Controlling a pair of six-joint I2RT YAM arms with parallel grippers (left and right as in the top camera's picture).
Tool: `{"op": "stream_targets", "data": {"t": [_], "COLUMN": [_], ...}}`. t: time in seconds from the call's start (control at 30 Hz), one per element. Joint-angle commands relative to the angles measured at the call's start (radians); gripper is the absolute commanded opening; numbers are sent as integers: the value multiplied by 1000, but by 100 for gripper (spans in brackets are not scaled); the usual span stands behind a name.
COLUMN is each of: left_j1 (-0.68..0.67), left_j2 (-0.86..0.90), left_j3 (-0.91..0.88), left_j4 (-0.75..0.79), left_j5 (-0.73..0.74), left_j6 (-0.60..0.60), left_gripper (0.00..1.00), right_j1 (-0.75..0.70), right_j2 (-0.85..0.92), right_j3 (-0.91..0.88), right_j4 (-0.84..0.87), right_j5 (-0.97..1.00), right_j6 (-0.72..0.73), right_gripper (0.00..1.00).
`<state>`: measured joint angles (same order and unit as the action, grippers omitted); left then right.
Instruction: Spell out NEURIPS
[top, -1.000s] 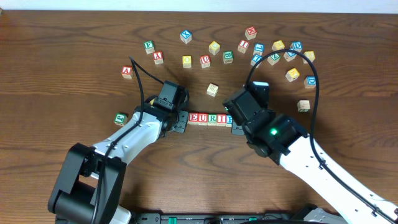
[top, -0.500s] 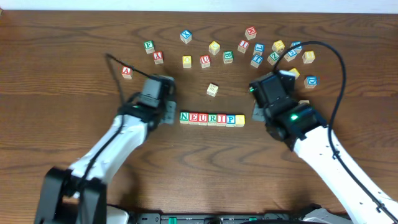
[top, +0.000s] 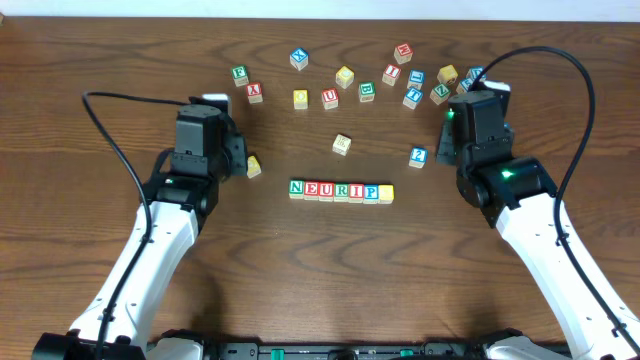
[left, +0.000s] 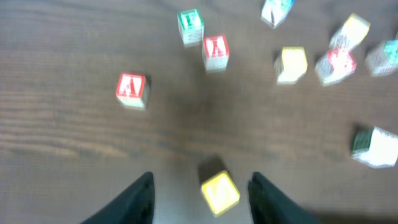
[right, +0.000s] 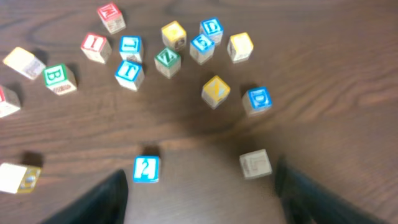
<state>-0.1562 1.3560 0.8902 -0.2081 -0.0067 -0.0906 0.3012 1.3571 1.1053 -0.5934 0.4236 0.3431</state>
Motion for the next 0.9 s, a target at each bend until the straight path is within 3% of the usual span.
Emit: {"op": "stream_targets", "data": {"t": [0.0,0.13,0.27,0.4,0.87], "left_j1": [14,17,17,17,17], "left_j2": [-11,-11,-11,-11,-11], "left_j3": [-3,-3,-3,-3,-3], "left_j4": [67,144,150,150,138], "left_j5": [-13,-14,-14,-14,-13], "left_j6": [-1,0,0,0,0], "left_gripper": [51,69,77,100,99], "right_j1": [-12,-26,-52,-79,-85], "right_j2": [19,71,140,202,225], "right_j3": [0,0,0,0,0], "right_j4": [31,77,119,158,170], "right_j5": [15,15,15,16,14], "right_j6": [-71,-72,-71,-72,-71], "right_gripper": [83,99,99,99,99]}}
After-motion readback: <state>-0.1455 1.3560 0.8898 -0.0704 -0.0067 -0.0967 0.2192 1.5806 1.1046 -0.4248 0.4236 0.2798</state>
